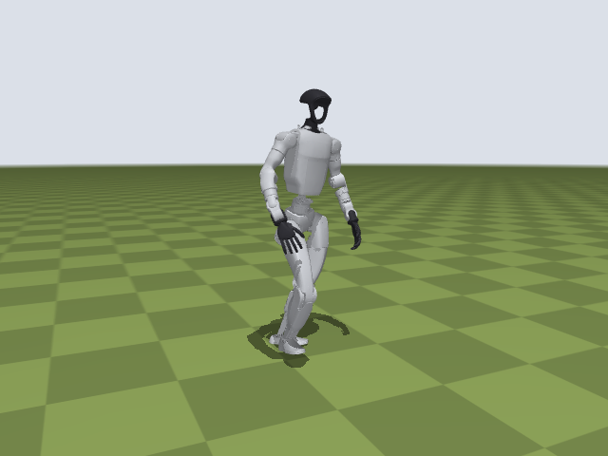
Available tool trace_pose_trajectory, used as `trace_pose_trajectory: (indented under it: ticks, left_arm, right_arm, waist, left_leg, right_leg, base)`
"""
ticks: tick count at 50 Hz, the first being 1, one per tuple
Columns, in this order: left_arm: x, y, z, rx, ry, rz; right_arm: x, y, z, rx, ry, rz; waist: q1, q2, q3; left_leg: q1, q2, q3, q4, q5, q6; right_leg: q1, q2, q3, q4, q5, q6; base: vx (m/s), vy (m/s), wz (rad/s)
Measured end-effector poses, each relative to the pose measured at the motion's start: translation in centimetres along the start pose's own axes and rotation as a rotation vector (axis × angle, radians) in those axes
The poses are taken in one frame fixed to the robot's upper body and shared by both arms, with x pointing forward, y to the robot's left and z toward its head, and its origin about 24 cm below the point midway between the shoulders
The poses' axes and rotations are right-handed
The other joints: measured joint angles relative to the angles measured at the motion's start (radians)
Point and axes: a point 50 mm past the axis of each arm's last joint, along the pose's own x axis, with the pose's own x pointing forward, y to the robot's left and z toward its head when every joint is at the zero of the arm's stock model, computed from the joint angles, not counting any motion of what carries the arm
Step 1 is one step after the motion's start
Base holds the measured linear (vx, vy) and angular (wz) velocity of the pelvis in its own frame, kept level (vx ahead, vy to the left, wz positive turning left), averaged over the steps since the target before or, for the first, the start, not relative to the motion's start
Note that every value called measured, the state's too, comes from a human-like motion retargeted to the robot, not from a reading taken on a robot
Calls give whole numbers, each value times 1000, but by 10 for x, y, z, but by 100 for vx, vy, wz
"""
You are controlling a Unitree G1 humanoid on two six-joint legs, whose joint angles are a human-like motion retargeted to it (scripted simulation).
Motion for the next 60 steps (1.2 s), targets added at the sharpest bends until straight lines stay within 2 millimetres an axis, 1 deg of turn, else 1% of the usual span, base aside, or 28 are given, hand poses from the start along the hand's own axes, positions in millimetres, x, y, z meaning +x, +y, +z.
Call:
trace_pose_trajectory:
  ticks: [5, 7, 9, 10, 12, 13, 15, 20, 23, 27, 30, 35, 38, 39, 40, 42, 43, 45, 47, 49, 51, 53, 55, 56, 58, 60]
  left_arm:
    - [0, -3, 3, 3, -19, -14]
    - [-1, -1, 2, 6, -19, -10]
    - [-2, -2, 0, 1, -10, -13]
    - [-3, -1, -1, 1, -5, -12]
    - [-2, -1, 0, -5, -4, -12]
    - [-2, -5, -1, -11, -3, -19]
    - [-1, -8, 0, -20, -7, -23]
    - [3, -18, 9, -48, -43, -24]
    - [5, -23, 18, -68, -82, -19]
    - [8, -29, 36, -101, -167, 4]
    - [8, -28, 57, -130, -265, 42]
    - [5, -16, 109, -213, -488, 145]
    - [0, -7, 137, -309, -610, 212]
    - [-1, -3, 145, -338, -639, 233]
    - [-2, 2, 153, -366, -664, 255]
    - [1, -1, 150, -369, -638, 248]
    - [3, -1, 145, -357, -609, 243]
    - [9, 2, 131, -317, -532, 237]
    - [15, 5, 109, -267, -420, 226]
    - [18, 8, 82, -214, -290, 215]
    - [16, 11, 52, -161, -161, 214]
    - [10, 18, 24, -107, -40, 227]
    - [3, 32, 1, -52, 66, 252]
    - [-1, 39, -7, -26, 106, 266]
    - [-9, 54, -20, 21, 177, 297]
    - [-17, 67, -30, 67, 229, 323]
  right_arm:
    - [-1, 7, -1, -38, 1, 50]
    - [-1, 8, 0, -53, -2, 69]
    - [-2, 11, -2, -65, 6, 87]
    - [-2, 12, -3, -71, 7, 95]
    - [-1, 12, -2, -81, 10, 106]
    - [-1, 14, -4, -86, 16, 113]
    - [-1, 17, -5, -91, 23, 124]
    - [0, 23, -9, -95, 53, 131]
    - [0, 25, -10, -95, 61, 127]
    - [2, 29, -8, -93, 50, 117]
    - [3, 30, -3, -90, 25, 99]
    - [8, 28, 12, -49, -38, 31]
    - [14, 27, 26, -2, -82, -42]
    - [18, 24, 35, 5, -102, -77]
    - [23, 20, 46, 9, -126, -117]
    - [29, 17, 61, -3, -160, -142]
    - [33, 15, 71, -12, -182, -150]
    - [40, 5, 97, -40, -238, -168]
    - [44, -13, 126, -95, -310, -192]
    - [42, -37, 160, -169, -399, -233]
    - [35, -63, 197, -236, -504, -302]
    - [20, -90, 241, -287, -629, -399]
    - [-4, -115, 288, -324, -774, -509]
    - [-19, -125, 311, -334, -848, -561]
    - [-52, -139, 354, -354, -1001, -657]
    - [-86, -145, 390, -380, -1143, -726]
  waist:
    - [-18, -69, 22]
    - [-10, -79, 34]
    - [-3, -93, 47]
    - [2, -96, 54]
    - [27, -74, 83]
    - [31, -85, 84]
    - [41, -91, 83]
    - [68, -78, 75]
    - [80, -67, 67]
    - [88, -64, 61]
    - [86, -62, 64]
    - [78, -51, 85]
    - [77, -51, 99]
    - [72, -39, 126]
    - [64, -20, 164]
    - [50, -16, 176]
    - [44, -5, 180]
    - [43, 32, 167]
    - [58, 54, 140]
    - [78, 59, 120]
    - [95, 60, 111]
    - [107, 66, 114]
    - [119, 80, 125]
    - [119, 85, 126]
    - [132, 99, 121]
    - [164, 112, 121]
  left_leg:
    - [108, -89, -25, -135, 72, 9]
    - [184, -119, -49, -250, 111, 19]
    - [220, -134, -54, -280, 128, 18]
    - [233, -135, -60, -280, 120, 21]
    - [260, -110, -65, -274, 95, 27]
    - [269, -120, -59, -279, 108, 21]
    - [277, -127, -65, -280, 100, 23]
    - [278, -123, -74, -281, 91, 24]
    - [275, -121, -79, -281, 91, 23]
    - [286, -129, -82, -286, 99, 21]
    - [311, -141, -94, -287, 88, 28]
    - [384, -159, -134, -284, 30, 50]
    - [436, -168, -158, -243, 14, 54]
    - [416, -133, -152, -108, -17, 48]
    - [381, -80, -140, 80, -64, 39]
    - [270, 7, -111, 375, -49, 7]
    - [198, 61, -103, 507, -39, -5]
    - [34, 163, -100, 688, -37, -22]
    - [-121, 200, -118, 735, -56, -23]
    - [-258, 201, -149, 760, -76, -15]
    - [-373, 201, -177, 838, -115, 7]
    - [-480, 222, -191, 985, -187, 43]
    - [-596, 270, -197, 1187, -282, 86]
    - [-675, 291, -200, 1283, -305, 113]
    - [-842, 350, -206, 1472, -320, 148]
    - [-1004, 427, -215, 1662, -320, 170]
  right_leg:
    - [19, 58, 91, 60, -11, 19]
    - [39, 101, 102, 52, -20, 20]
    - [56, 120, 115, 41, -23, 22]
    - [70, 134, 114, 28, -26, 22]
    - [117, 178, 86, -19, -26, 13]
    - [116, 170, 98, -19, -30, 14]
    - [124, 175, 98, -38, -34, 8]
    - [138, 183, 80, -77, -41, -9]
    - [140, 188, 76, -88, -44, -16]
    - [126, 185, 92, -66, -47, -11]
    - [101, 182, 110, -25, -46, -3]
    - [65, 183, 160, 88, -52, -2]
    - [84, 188, 203, 162, -60, -16]
    - [133, 188, 190, 165, -61, -24]
    - [199, 189, 164, 160, -61, -33]
    - [284, 178, 151, 157, -14, -16]
    - [314, 189, 139, 151, 44, 1]
    - [332, 228, 108, 140, 140, 18]
    - [310, 254, 100, 160, 199, 26]
    - [279, 260, 105, 225, 193, 18]
    - [236, 257, 115, 337, 137, -10]
    - [173, 253, 115, 469, 60, -47]
    - [90, 255, 99, 598, -22, -92]
    - [33, 249, 86, 654, -52, -116]
    - [-104, 251, 63, 753, -73, -163]
    - [-252, 268, 44, 868, -73, -212]
  base:
    - [2, 11, 16]
    - [7, 9, -12]
    - [4, 6, -6]
    - [9, 7, -20]
    - [8, 5, -24]
    - [0, 0, 0]
    - [7, 1, 0]
    - [11, 0, 0]
    - [14, -1, 2]
    - [16, -3, 5]
    - [23, -2, 8]
    - [34, -4, 13]
    - [43, -7, 13]
    - [46, -7, 38]
    - [44, -10, 68]
    - [35, -13, 92]
    - [27, -12, 94]
    - [23, -8, 69]
    - [20, -4, 17]
    - [14, -2, -3]
    - [4, -1, 2]
    - [0, 0, 0]
    - [-5, -3, 10]
    - [-17, -8, 27]
    - [-26, -10, 10]
    - [-28, -12, -33]
